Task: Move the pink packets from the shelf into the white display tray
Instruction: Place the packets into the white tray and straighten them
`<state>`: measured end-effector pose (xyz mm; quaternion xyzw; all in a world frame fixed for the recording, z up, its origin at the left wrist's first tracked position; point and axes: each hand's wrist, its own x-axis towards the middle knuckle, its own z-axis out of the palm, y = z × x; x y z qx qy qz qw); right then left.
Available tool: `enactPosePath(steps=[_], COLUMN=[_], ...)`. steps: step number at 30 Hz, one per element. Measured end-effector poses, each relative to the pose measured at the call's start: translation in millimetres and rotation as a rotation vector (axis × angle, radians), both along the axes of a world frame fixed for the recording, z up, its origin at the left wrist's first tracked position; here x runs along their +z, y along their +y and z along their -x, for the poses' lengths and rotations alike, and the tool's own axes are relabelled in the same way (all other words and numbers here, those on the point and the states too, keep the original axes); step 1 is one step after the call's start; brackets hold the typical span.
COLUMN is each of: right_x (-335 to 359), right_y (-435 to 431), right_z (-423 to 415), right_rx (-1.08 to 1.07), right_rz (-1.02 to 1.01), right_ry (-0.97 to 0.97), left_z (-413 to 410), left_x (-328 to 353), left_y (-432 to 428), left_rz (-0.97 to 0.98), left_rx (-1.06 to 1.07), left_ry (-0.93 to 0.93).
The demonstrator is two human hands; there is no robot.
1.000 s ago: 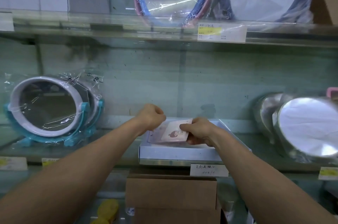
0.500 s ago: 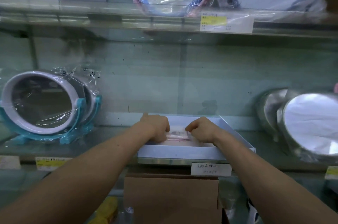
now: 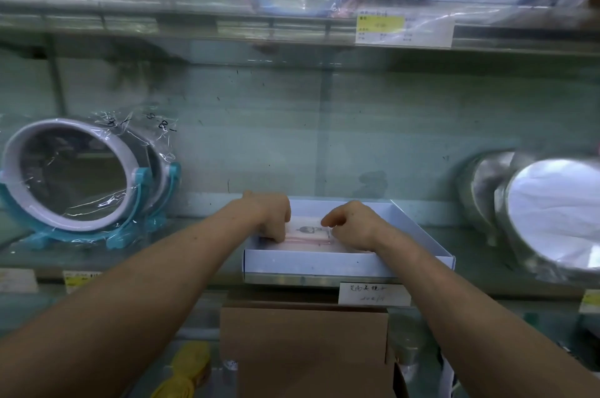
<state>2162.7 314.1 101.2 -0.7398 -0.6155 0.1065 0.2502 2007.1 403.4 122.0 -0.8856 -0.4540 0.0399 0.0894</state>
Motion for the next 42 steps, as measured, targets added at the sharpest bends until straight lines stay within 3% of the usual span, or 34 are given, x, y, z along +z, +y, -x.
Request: enactPosePath(steps=[14, 19, 23, 30, 42], right_x=[8.3, 21.8, 22.9, 20.5, 39.1], right_y=[-7.9, -12.2, -7.9, -13.7, -29.5], right_z=[10.3, 21.5, 25.9, 48.1, 177.1], right_rx=[0.11, 0.118, 0.125, 0.213, 0.463], right_rz=[0.161, 0.289, 0.22, 0.111, -0.072], right_ry=[-0.274, -0.397, -0.311, -0.24, -0.305], left_z=[-15.9, -18.1, -9.5, 33.9, 156.1], left_x=[-14.9, -0.2, 3.7, 17.3, 25.6], left_y=[-24.9, -39.7, -47.3, -57.7, -91.8], left_rz=[-0.146, -0.018, -0.006, -0.2, -0.211], left_rx=[-0.012, 0.076, 0.111, 0.213, 0.478], left_ry=[-0.141, -0.049, -0.132, -0.321, -0.24])
